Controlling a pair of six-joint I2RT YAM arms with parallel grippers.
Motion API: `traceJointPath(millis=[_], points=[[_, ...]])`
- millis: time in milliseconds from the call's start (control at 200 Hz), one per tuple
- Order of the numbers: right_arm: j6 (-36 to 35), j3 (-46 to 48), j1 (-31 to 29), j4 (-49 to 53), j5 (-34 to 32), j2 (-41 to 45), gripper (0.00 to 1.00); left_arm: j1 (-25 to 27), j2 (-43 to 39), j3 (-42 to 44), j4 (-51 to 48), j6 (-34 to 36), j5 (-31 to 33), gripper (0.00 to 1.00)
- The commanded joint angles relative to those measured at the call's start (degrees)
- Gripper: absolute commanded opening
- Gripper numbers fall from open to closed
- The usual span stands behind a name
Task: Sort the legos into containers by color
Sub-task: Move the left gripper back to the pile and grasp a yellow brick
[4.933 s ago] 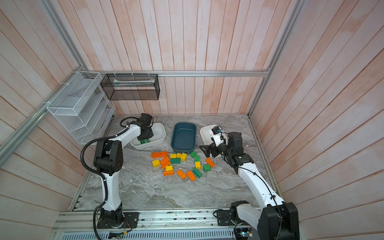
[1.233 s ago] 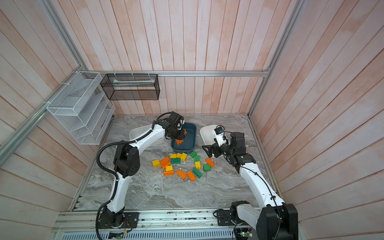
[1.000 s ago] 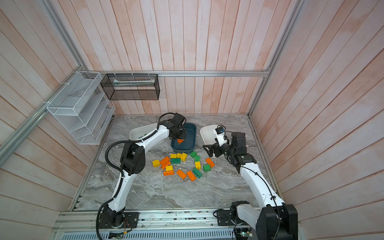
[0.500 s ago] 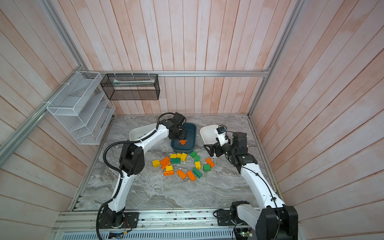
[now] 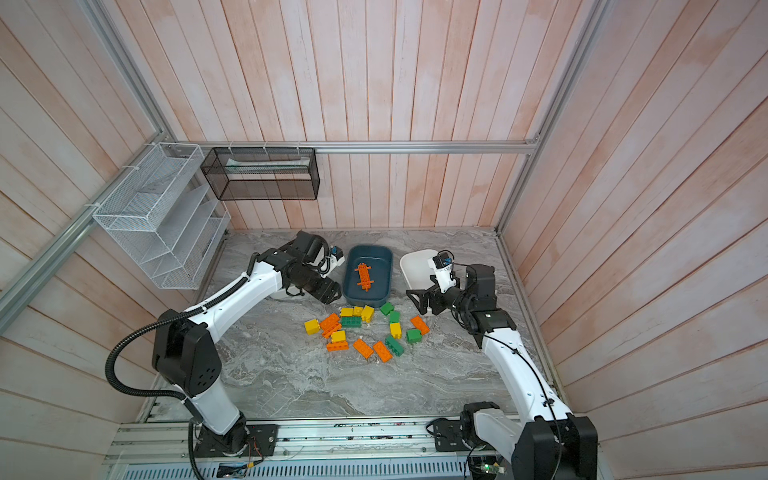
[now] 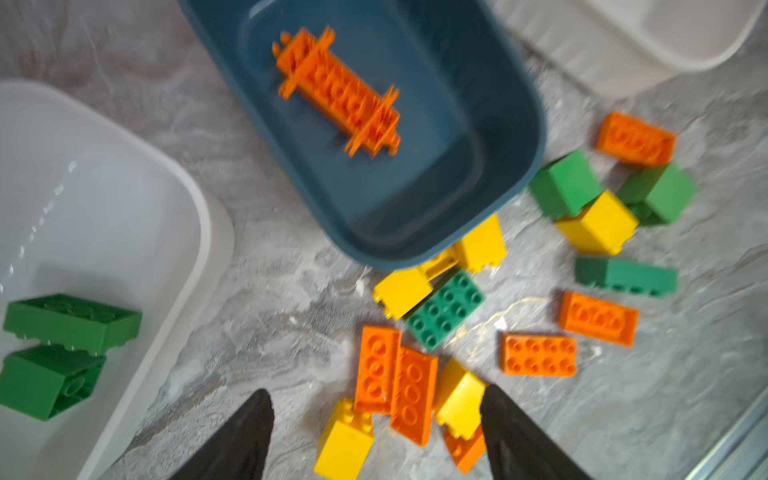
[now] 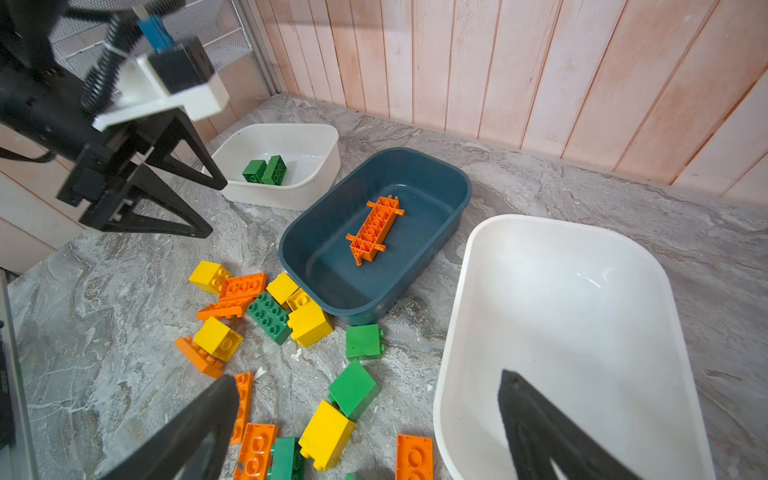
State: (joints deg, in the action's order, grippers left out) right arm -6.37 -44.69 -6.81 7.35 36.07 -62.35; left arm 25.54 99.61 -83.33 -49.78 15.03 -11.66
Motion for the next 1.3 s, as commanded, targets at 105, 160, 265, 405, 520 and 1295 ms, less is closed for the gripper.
traceJointPath(millis=[105,160,265,405,520,1295], points=[[0.47,0.57,0.31,0.54,1.90,1.17,0.98,-5.14,-7.10,13.53,5.10,16.35,-7.82,0.81],[0.34,0.57,0.30,0.72,1.81,1.13,0.98,-5.66,-6.99,15.15,5.74,18.10,-7.80,0.81],[0.41,0.65,0.30,0.83,2.07,1.08,0.98,-5.62,-6.06,16.98,8.19,19.02,-7.37,0.80],[0.42,0.57,0.20,1.26,2.22,1.00,0.98,-5.54,-4.27,19.04,9.89,20.79,-4.92,0.80],[0.65,0.78,0.23,1.45,2.14,1.35,0.98,-5.56,-3.61,20.93,12.38,21.73,-2.98,0.79],[0.20,1.44,0.19,3.03,1.25,2.53,0.98,-3.92,-0.11,22.52,13.32,20.90,0.22,0.29]])
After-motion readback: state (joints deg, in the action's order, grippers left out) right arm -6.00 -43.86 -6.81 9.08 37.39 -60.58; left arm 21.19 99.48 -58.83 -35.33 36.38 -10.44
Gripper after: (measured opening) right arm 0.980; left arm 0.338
